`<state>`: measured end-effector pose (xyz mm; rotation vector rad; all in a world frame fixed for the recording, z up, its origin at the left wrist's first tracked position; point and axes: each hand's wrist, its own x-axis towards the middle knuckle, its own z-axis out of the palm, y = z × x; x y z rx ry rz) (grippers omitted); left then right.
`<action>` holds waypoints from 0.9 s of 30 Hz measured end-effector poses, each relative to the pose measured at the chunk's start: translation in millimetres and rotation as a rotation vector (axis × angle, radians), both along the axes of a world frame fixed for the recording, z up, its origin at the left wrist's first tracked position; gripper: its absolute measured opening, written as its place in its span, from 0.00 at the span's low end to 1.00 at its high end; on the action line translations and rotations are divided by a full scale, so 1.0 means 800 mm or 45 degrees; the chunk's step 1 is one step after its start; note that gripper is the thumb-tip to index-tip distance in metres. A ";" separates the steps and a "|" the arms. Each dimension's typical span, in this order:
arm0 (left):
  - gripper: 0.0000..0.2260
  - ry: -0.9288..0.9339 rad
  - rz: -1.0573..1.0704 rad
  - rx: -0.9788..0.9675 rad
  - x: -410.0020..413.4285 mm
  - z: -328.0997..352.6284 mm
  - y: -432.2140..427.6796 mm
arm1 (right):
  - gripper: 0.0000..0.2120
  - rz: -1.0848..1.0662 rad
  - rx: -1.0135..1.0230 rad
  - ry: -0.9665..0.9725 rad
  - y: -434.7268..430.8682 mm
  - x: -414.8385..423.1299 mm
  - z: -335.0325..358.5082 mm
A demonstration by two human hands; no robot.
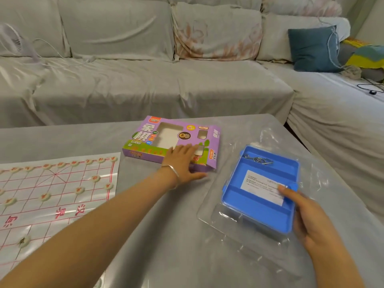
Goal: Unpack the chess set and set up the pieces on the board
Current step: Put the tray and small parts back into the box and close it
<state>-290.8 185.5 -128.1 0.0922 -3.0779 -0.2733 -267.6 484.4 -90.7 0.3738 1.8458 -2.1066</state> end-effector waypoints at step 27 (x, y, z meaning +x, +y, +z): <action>0.16 0.631 0.509 1.342 0.192 0.061 0.017 | 0.37 0.398 0.005 0.235 0.001 0.120 0.055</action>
